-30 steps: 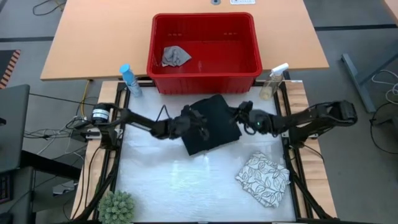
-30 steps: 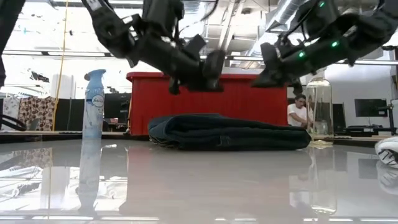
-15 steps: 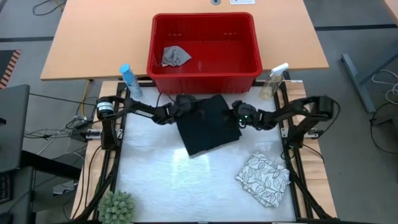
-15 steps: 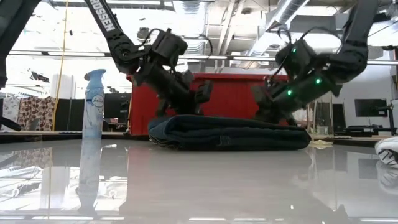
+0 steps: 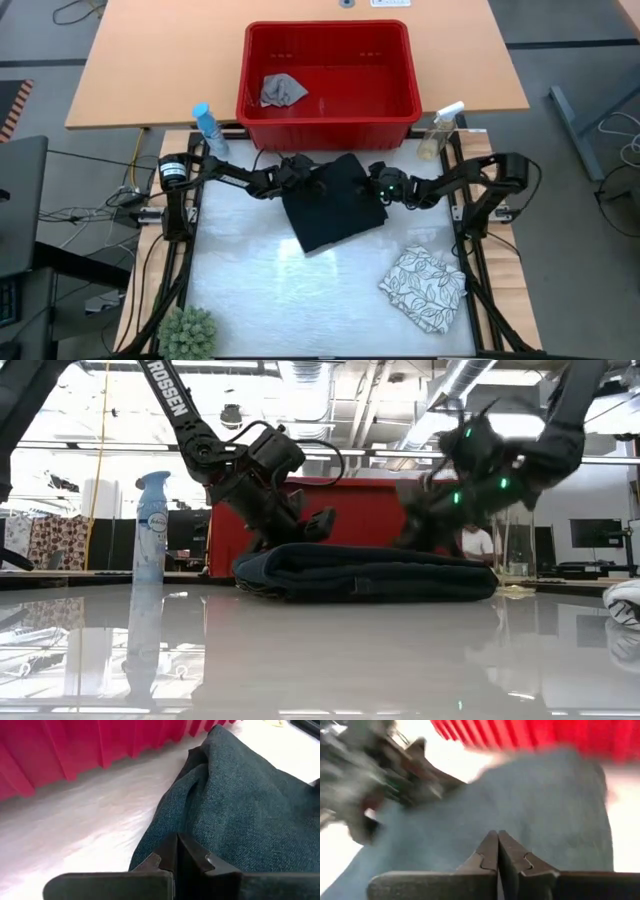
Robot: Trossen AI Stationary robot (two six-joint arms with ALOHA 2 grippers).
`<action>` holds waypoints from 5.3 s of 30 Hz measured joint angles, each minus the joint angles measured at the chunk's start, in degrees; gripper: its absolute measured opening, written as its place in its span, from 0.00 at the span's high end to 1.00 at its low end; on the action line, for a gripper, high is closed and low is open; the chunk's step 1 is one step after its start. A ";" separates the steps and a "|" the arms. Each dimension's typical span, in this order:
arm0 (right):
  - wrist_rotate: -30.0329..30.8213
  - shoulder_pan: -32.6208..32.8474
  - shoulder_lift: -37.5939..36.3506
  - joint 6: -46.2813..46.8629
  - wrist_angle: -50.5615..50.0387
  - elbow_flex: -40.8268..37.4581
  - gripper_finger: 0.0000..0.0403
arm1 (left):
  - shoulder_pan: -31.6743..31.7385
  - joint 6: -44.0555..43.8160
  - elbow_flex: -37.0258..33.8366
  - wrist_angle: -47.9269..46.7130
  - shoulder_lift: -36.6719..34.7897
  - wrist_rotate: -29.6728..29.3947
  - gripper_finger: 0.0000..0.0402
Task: Fold laundry
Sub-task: Fold the dark blue pants, then stack the white-patterned shirt on top of the dark blue pants
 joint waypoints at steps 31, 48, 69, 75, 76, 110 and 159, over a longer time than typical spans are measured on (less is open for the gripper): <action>-11.44 41.91 -33.79 24.03 -74.19 9.44 0.91 | -12.46 -0.06 -0.13 -10.37 -25.30 17.11 0.91; -23.41 66.89 -33.50 55.49 -85.55 14.87 0.45 | -20.98 -11.14 3.11 7.42 -16.57 25.59 0.48; -5.69 73.44 -9.08 68.53 -74.40 14.90 0.96 | -20.76 -15.40 14.47 3.94 -5.89 37.22 0.48; -6.82 65.12 -4.80 59.51 -65.10 15.17 0.93 | -20.68 -15.34 14.47 -1.41 -5.89 42.23 0.48; -6.85 63.31 -4.51 57.35 -63.66 15.32 0.94 | -20.66 -15.21 14.47 -2.66 -5.89 42.93 0.48; 9.22 64.80 4.55 56.92 -73.92 29.36 0.87 | -29.99 6.93 14.43 -20.32 -7.63 16.31 0.48; 3.30 78.85 12.92 49.96 -82.38 36.79 0.87 | -31.10 -12.13 46.21 -34.52 21.41 20.03 0.34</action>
